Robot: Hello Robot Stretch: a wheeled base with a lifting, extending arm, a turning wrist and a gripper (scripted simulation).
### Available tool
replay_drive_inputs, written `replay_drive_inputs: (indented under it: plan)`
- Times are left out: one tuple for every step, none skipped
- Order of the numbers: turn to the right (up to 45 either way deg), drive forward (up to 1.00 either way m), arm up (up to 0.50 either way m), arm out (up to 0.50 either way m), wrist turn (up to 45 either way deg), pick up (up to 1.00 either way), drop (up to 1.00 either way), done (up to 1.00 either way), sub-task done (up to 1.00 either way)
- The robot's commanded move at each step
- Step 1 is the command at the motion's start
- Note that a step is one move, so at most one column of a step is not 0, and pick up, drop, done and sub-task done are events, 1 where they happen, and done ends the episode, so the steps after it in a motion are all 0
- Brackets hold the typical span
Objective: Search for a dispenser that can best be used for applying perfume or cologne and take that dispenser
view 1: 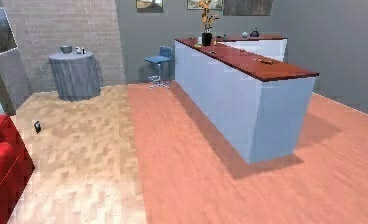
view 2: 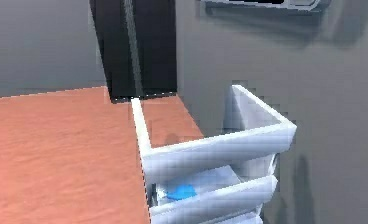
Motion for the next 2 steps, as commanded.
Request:
replay_drive_inputs:
  plan:
    - [0.0,0.6,0.0,0.0,0.0,0.0,0.0,0.0,0.0]
    - [45.0,0.0,0.0,0.0,0.0,0.0,0.0,0.0,0.0]
